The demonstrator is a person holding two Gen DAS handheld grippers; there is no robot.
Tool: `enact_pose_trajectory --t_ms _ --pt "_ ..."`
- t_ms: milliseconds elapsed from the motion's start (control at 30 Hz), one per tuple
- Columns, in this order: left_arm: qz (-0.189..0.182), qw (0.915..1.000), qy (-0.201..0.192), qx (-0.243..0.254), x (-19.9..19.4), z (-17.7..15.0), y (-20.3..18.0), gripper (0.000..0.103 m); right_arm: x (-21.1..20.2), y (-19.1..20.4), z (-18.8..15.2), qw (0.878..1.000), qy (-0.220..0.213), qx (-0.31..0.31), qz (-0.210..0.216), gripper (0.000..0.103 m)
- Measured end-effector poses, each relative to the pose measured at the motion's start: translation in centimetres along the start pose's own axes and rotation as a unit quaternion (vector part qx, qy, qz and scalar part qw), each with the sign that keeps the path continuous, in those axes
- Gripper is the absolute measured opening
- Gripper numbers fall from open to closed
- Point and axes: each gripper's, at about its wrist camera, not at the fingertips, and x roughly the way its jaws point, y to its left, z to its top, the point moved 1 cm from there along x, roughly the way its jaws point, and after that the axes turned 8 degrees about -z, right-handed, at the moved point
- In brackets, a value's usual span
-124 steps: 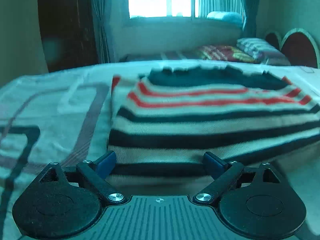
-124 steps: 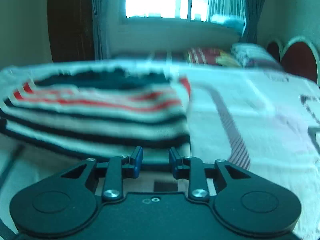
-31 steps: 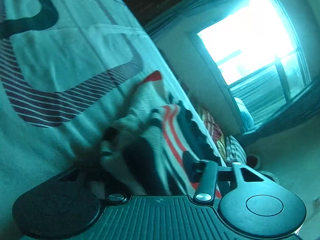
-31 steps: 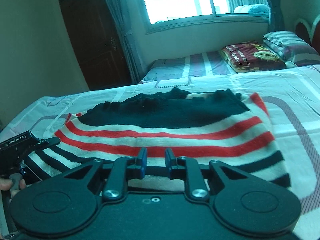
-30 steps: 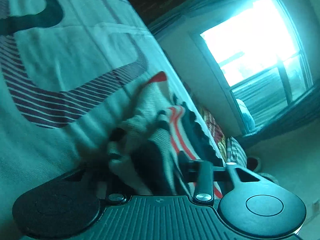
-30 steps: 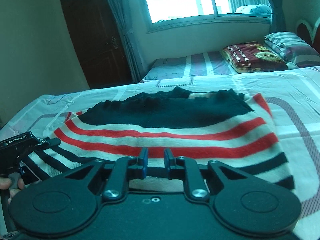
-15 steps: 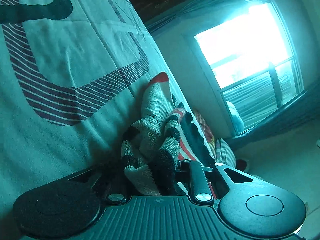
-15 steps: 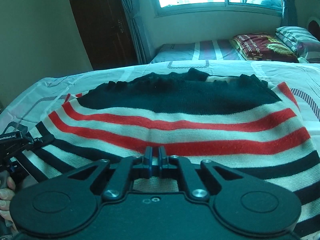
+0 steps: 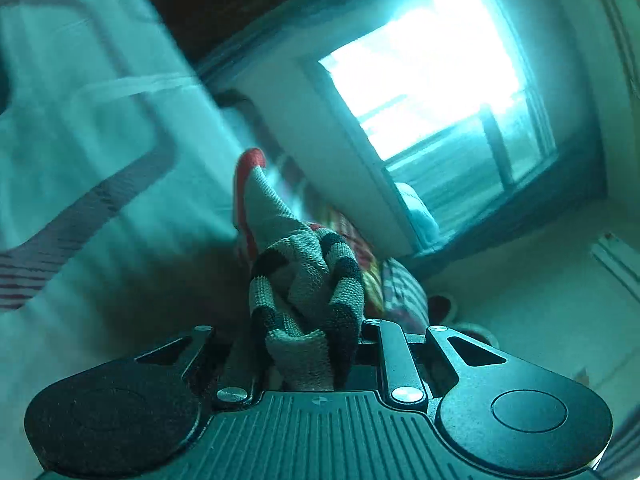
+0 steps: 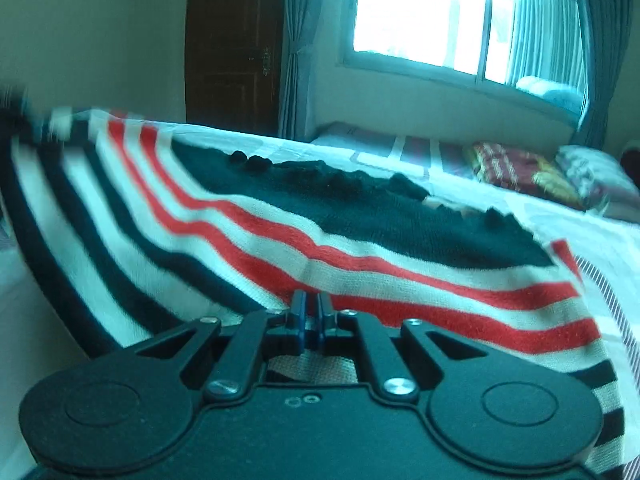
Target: Fold small clothes
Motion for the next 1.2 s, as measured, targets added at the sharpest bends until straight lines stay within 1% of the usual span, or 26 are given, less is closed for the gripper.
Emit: enact_pose_trajectory --t_ms 67,133,167,233,300,367,400,433,467,500,533,567,633,700,733,767,800,833,867,933,1000,1033,1100,1133,1167,1200 --pt "-0.013 0.9988 0.022 0.041 1.4 0.2 -3.5 0.018 -0.1 0.2 0.0 1.0 0.0 0.004 -0.005 0.006" --pt "-0.028 0.9941 0.055 0.09 3.3 -0.4 -7.4 0.018 -0.2 -1.4 0.4 0.997 0.017 0.066 0.022 0.006" --pt "-0.032 0.9907 0.071 0.112 4.3 -0.8 -9.2 0.018 -0.6 -3.2 0.4 0.991 0.027 0.124 0.038 0.006" --pt "-0.039 0.9815 0.101 0.158 6.5 -2.5 -12.6 0.018 -2.5 -7.5 -0.5 0.968 0.02 0.246 0.038 0.021" --pt "-0.036 0.9695 0.134 0.202 9.0 -5.1 -15.1 0.018 -4.9 -12.0 -2.3 0.938 0.01 0.345 0.035 0.022" --pt "-0.024 0.9547 0.182 0.234 12.1 -8.4 -16.8 0.019 -7.6 -16.3 -4.5 0.908 -0.002 0.419 0.021 0.027" --pt "-0.013 0.9454 0.213 0.247 13.8 -10.2 -17.2 0.028 -8.7 -18.1 -5.4 0.895 -0.005 0.445 0.011 0.033" --pt "-0.005 0.9338 0.251 0.255 15.6 -12.3 -17.3 0.056 -9.8 -20.0 -6.2 0.884 -0.005 0.467 0.002 0.045" --pt "0.003 0.9208 0.291 0.26 17.2 -14.3 -17.3 0.067 -10.5 -21.6 -7.0 0.874 -0.005 0.485 0.0 0.052" --pt "0.017 0.9079 0.322 0.267 18.1 -16.1 -17.2 0.072 -11.2 -23.1 -7.8 0.864 -0.006 0.503 0.0 0.064" --pt "0.02 0.8971 0.34 0.281 18.1 -17.3 -17.6 0.072 -11.9 -24.4 -8.4 0.858 -0.005 0.513 -0.004 0.066" --pt "0.004 0.8943 0.333 0.299 16.9 -17.7 -18.3 0.072 -12.5 -25.4 -8.9 0.855 -0.002 0.519 -0.005 0.066" --pt "-0.025 0.9027 0.306 0.302 13.8 -16.3 -19.0 0.072 -13.4 -26.5 -9.4 0.849 0.001 0.529 0.015 0.066" --pt "-0.049 0.9219 0.264 0.279 10.8 -12.8 -18.2 0.073 -13.8 -26.5 -9.4 0.847 0.0 0.531 0.044 0.066" --pt "-0.045 0.9332 0.229 0.273 9.5 -10.7 -17.4 0.078 -13.7 -26.1 -9.2 0.846 0.001 0.529 0.063 0.066" --pt "-0.017 0.9409 0.195 0.277 8.4 -8.8 -15.7 0.088 -13.3 -25.6 -9.0 0.844 0.007 0.529 0.084 0.066" --pt "0.023 0.943 0.169 0.286 7.8 -7.1 -14.2 0.089 -12.7 -24.8 -8.7 0.839 0.02 0.533 0.108 0.069" --pt "0.06 0.941 0.158 0.293 7.7 -5.9 -12.9 0.089 -11.7 -23.7 -8.5 0.829 0.038 0.542 0.132 0.075" --pt "0.081 0.9399 0.165 0.288 8.0 -4.7 -11.5 0.089 -10.9 -22.7 -8.4 0.819 0.05 0.552 0.15 0.077" --pt "0.091 0.9431 0.177 0.267 8.2 -3.9 -9.2 0.089 -8.8 -21.1 -8.1 0.804 0.072 0.564 0.173 0.078" --pt "0.111 0.9387 0.186 0.269 8.6 -4.1 -7.8 0.088 -6.9 -20.1 -7.8 0.794 0.092 0.573 0.181 0.077" --pt "0.115 0.9393 0.189 0.262 8.7 -4.7 -7.2 0.088 -6.0 -19.7 -7.6 0.791 0.097 0.577 0.178 0.076" --pt "0.115 0.946 0.195 0.232 9.0 -5.6 -5.9 0.088 -4.4 -19.2 -7.4 0.785 0.108 0.584 0.176 0.073" --pt "0.123 0.9463 0.195 0.226 9.3 -6.1 -5.6 0.088 -3.8 -18.8 -7.2 0.787 0.114 0.582 0.17 0.068" --pt "0.126 0.9465 0.195 0.224 9.6 -7.2 -5.0 0.088 -3.5 -18.6 -6.8 0.798 0.114 0.571 0.158 0.065" --pt "0.124 0.9489 0.196 0.215 9.5 -7.1 -4.7 0.088 -3.3 -18.3 -6.3 0.811 0.112 0.555 0.146 0.055"
